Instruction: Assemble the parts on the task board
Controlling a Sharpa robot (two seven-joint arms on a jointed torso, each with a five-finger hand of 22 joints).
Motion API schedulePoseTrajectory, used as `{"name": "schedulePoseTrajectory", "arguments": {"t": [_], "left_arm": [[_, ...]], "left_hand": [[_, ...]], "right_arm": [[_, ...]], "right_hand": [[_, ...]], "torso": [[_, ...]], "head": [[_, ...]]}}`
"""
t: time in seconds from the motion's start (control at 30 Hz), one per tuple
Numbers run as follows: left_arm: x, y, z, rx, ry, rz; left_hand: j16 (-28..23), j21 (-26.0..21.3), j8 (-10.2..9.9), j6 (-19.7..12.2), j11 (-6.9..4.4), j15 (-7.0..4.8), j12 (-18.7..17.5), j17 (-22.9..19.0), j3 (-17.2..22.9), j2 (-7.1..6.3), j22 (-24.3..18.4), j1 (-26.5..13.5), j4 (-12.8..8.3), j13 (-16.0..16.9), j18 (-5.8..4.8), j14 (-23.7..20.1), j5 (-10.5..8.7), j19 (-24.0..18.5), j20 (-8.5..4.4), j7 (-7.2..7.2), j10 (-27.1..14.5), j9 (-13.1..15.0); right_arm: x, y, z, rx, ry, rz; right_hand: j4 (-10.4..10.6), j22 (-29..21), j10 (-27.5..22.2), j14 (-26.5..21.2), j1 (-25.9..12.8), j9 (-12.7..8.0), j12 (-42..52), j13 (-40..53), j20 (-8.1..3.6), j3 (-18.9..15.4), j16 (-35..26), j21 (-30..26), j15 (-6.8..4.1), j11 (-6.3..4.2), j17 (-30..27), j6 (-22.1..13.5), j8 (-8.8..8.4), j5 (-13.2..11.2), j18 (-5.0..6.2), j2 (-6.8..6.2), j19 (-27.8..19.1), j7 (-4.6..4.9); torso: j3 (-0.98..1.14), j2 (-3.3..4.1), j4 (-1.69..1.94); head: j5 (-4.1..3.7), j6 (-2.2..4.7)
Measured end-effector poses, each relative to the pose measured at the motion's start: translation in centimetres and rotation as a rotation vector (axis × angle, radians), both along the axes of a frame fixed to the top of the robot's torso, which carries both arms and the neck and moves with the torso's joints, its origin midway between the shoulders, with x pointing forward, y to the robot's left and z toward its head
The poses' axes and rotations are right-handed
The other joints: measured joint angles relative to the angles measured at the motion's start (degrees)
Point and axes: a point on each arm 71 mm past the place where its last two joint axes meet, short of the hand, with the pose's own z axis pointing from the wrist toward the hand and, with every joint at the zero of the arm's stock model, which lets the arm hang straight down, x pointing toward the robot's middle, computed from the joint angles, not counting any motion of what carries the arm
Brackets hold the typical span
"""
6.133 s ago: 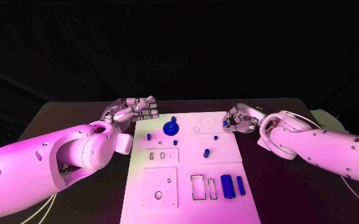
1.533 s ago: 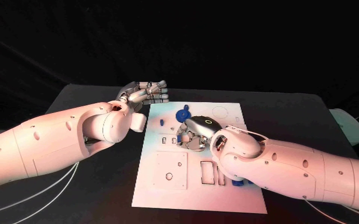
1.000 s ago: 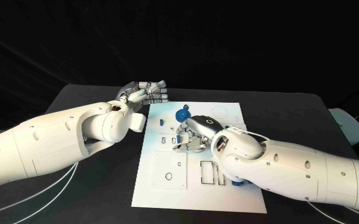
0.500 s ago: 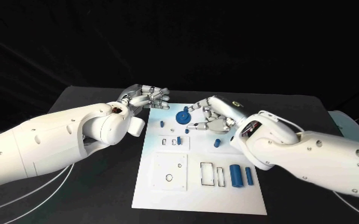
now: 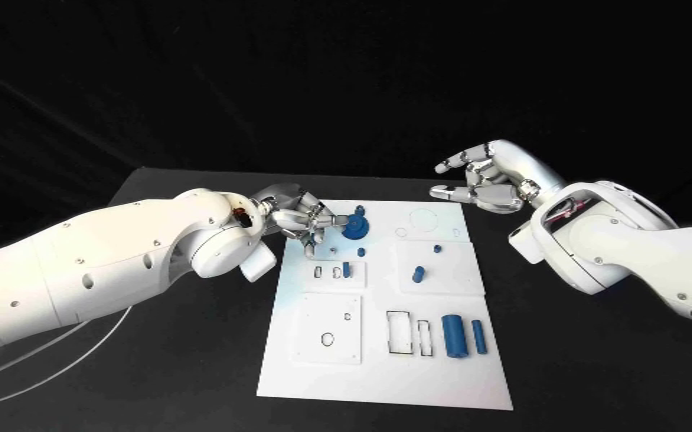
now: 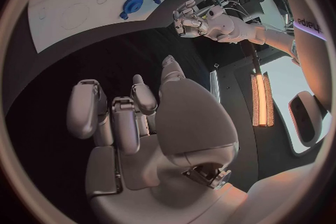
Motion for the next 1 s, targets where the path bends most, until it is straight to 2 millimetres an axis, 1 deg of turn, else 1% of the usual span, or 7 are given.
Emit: {"name": "schedulePoseTrajectory", "arguments": {"t": [0.07,0.2,0.33,0.63,0.7,0.8,1.0], "left_arm": [[0.2,-0.4,0.4,0.069,-0.009,-0.014],[0.4,-1.2,0.7,0.210,-0.017,-0.034],[0.5,-2.2,0.6,0.327,-0.020,-0.052],[0.8,-3.7,0.1,0.508,0.007,-0.066],[0.8,-3.8,-0.1,0.535,0.016,-0.067],[0.8,-4.1,-0.3,0.573,0.027,-0.072],[0.8,-4.7,-0.5,0.615,0.036,-0.086]], "left_hand": [[3.5,4.6,2.1,-0.1,-0.36,-0.13,8.7,1.0,-0.5,-0.11,4.7,-1.1,0.0,8.9,0.00,0.1,0.00,-0.5,-0.02,-0.76,0.8,1.6],[6.0,10.9,5.9,-0.7,-0.73,-0.62,18.7,1.2,-1.4,-0.01,11.5,-2.3,0.2,19.4,0.01,0.0,0.00,-0.8,-0.31,-1.38,3.3,4.8],[6.8,14.2,8.4,-1.3,-1.15,-1.03,22.8,1.2,-2.6,0.00,15.4,-3.7,0.2,24.0,0.02,0.0,0.00,-0.6,-0.55,-1.96,4.5,7.2],[6.4,25.2,10.9,-4.4,-1.01,-1.03,21.6,1.2,-4.5,0.38,32.3,-4.8,0.1,22.9,-3.10,0.0,0.00,7.4,-1.21,-1.77,3.1,10.9],[6.5,26.9,11.2,-4.8,-0.91,-1.03,21.2,1.2,-4.7,0.50,35.2,-4.7,0.1,22.4,-3.10,0.0,0.00,8.9,-1.31,-1.75,2.8,11.4],[7.1,28.3,11.6,-5.1,-1.10,-1.03,21.1,1.1,-4.8,0.88,37.6,-4.4,0.1,22.2,-4.00,0.0,0.00,10.0,-1.43,-1.87,2.6,11.8],[7.5,29.3,12.3,-5.1,-1.10,-1.03,21.2,1.1,-5.8,1.48,39.2,-5.0,0.1,22.7,-4.00,0.0,0.00,10.6,-1.44,-1.86,2.6,12.5]], "right_arm": [[0.1,-0.6,0.0,0.007,0.011,-0.015],[0.3,-1.2,-0.1,0.017,0.030,-0.032],[0.5,-1.4,-0.1,0.022,0.043,-0.040],[0.7,-1.8,-0.3,0.022,0.061,-0.056],[0.7,-1.8,-0.3,0.022,0.063,-0.058],[0.8,-1.9,-0.4,0.020,0.066,-0.065],[0.9,-1.9,-0.5,0.017,0.072,-0.070]], "right_hand": [[0.0,-0.2,0.0,0.0,0.0,0.0,0.0,0.0,0.00,0.0,0.0,0.0,0.00,0.00,0.0,0.0,0.00,0.0,0.00,0.00,0.0,0.00],[-0.1,-0.2,0.0,0.0,0.0,0.0,0.0,0.0,0.00,-0.1,0.0,-0.3,0.00,0.00,0.0,0.0,0.00,0.0,0.00,0.00,0.0,0.00],[-0.2,-0.2,0.0,0.0,0.0,0.0,0.0,0.0,0.00,-0.2,0.0,-0.3,0.00,0.00,0.0,0.0,0.00,0.0,0.00,0.00,0.0,0.00],[0.1,-0.2,0.0,0.0,0.0,0.0,0.0,0.1,0.00,-0.4,-0.3,-0.3,0.00,0.00,0.0,0.0,0.23,0.0,-0.01,0.00,0.0,0.00],[0.1,-0.2,0.0,0.0,0.0,0.0,0.0,0.1,0.00,-0.4,-0.3,-0.3,0.00,0.00,0.0,0.0,0.23,0.0,-0.01,0.00,0.0,0.00],[0.1,-0.2,0.0,0.0,0.0,0.0,0.0,0.1,0.00,-0.4,-0.3,-0.3,0.00,0.00,0.0,0.0,0.22,0.0,0.00,0.00,0.0,0.00],[0.1,-0.2,0.0,0.0,-0.1,-0.1,0.0,0.1,0.00,-0.7,-0.3,-0.3,0.00,0.00,0.0,0.0,0.22,0.2,0.00,0.11,0.0,0.00]], "torso": [[0.04,-0.07,-0.01],[0.11,-0.13,-0.05],[0.14,-0.11,-0.05],[0.14,-0.09,-0.04],[0.13,-0.08,-0.04],[0.12,-0.05,-0.05],[0.10,-0.03,-0.11]], "head": [[0.08,-0.13],[0.18,-0.26],[0.06,-0.39],[0.08,-1.07],[0.13,-1.13],[0.15,-1.29],[0.16,-1.55]]}}
